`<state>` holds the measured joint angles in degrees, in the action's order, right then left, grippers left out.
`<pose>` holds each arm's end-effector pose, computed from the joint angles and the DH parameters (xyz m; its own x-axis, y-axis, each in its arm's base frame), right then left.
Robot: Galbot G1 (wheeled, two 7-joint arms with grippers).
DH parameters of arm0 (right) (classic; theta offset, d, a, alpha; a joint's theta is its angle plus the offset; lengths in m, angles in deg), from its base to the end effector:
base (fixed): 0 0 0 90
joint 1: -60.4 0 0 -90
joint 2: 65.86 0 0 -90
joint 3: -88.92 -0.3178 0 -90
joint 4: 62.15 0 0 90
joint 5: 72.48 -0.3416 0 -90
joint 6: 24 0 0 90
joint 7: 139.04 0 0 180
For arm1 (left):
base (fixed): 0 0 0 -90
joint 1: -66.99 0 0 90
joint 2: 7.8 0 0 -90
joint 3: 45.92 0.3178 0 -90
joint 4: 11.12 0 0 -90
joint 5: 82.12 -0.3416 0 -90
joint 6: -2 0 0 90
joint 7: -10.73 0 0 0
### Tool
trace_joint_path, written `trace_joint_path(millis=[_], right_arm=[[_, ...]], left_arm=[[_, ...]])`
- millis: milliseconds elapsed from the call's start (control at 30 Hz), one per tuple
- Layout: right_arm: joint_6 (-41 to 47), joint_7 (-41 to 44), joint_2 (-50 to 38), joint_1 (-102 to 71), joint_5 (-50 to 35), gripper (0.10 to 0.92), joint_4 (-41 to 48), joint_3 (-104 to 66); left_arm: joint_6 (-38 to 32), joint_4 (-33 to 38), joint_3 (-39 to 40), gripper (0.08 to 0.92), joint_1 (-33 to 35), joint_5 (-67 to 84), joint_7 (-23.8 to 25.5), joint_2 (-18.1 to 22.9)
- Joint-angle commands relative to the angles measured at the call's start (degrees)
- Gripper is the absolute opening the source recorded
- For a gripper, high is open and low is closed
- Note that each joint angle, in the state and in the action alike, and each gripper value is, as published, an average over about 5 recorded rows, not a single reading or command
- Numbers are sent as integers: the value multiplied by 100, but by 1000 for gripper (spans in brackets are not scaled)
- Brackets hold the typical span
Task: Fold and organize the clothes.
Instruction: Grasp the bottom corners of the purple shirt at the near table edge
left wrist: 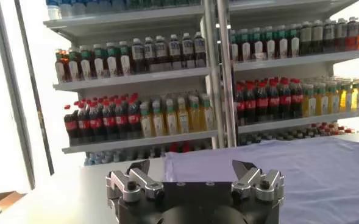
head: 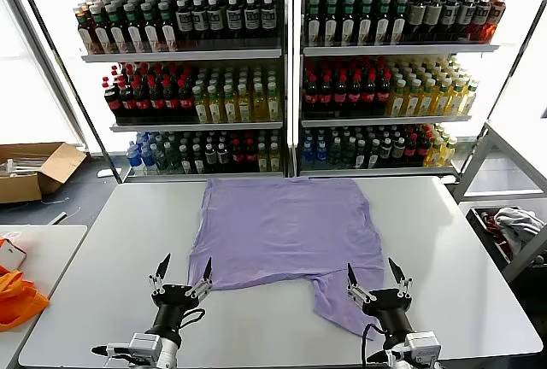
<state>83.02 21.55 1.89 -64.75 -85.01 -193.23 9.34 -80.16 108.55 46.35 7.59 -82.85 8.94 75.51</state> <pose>0.1472 0.0078 -0.2308 -0.9659 -0.0375 0.2560 -0.0578 0.9957 -0.0723 0.1794 0.0056 -0.2793 -0.9868 0.0471 0.1548 0.0627 0.9932 0.0976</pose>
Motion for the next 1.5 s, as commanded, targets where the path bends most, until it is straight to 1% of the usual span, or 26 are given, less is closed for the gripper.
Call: trace_joint_path(millis=[33, 167, 500, 867, 1233, 1500], right_arm=[[44, -190, 6, -93, -37, 823, -3, 44], [180, -294, 9, -150, -73, 823, 68, 129], [455, -553, 110, -214, -148, 823, 235, 356], [548, -755, 158, -375, -44, 823, 295, 365], [554, -802, 211, -424, 72, 823, 451, 457], [549, -763, 278, -387, 159, 823, 537, 568]], left_arm=[[170, -58, 19, 823, 5, 3, -38, -39], [471, -125, -41, 823, -34, 26, 12, -163], [797, -435, -109, 823, -146, 291, 126, -344], [849, -646, -70, 822, -219, 357, 118, -300], [1052, -685, -116, 822, -303, 877, 70, -343], [1071, -683, -151, 822, -300, 982, 56, -358]])
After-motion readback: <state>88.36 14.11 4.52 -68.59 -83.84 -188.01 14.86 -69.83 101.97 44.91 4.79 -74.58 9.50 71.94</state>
